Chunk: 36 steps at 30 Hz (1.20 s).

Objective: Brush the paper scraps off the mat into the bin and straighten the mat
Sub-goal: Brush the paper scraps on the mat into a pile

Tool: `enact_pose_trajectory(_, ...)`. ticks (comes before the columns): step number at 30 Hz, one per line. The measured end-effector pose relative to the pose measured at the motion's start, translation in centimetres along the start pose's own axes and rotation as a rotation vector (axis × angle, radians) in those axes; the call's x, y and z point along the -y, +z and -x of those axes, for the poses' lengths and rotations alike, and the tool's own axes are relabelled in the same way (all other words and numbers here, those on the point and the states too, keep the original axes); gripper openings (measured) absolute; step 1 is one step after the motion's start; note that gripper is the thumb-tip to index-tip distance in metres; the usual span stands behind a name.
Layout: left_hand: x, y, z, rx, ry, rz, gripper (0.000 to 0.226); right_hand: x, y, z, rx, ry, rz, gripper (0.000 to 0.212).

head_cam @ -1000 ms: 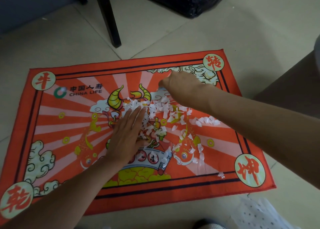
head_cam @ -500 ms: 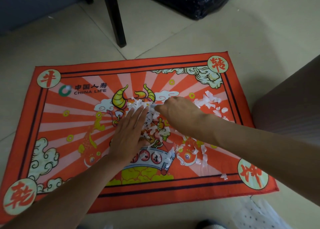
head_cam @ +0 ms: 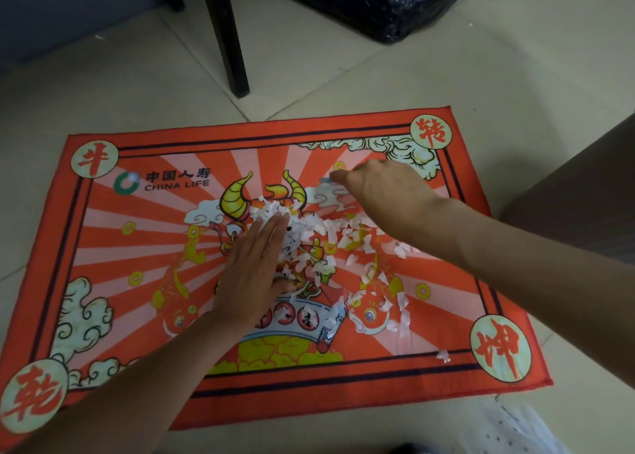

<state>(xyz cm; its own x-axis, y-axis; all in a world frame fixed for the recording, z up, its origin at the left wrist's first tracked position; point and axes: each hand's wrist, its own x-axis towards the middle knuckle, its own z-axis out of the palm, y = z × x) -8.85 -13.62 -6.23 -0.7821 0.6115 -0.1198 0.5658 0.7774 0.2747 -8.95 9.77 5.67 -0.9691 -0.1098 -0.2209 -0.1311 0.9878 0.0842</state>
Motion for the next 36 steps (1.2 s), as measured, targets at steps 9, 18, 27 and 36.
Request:
enact_pose_trajectory(9,0.1,0.2,0.0,0.010,0.011,0.028,0.109,1.1,3.3,2.2,0.023,-0.156,0.030,0.092)
enact_pose_trajectory(18,-0.1,0.2,-0.1,-0.019,0.018,0.071,0.114,5.3,3.2,3.9,-0.013,-0.329,-0.016,0.075)
enact_pose_trajectory(27,-0.4,0.2,-0.4,-0.012,-0.007,0.058,0.119,2.5,0.9,4.4,0.018,-0.196,-0.047,0.097)
enact_pose_trajectory(36,-2.0,0.6,-1.1,0.019,0.049,0.072,0.117,-5.2,-0.8,2.4,0.042,0.159,-0.110,0.053)
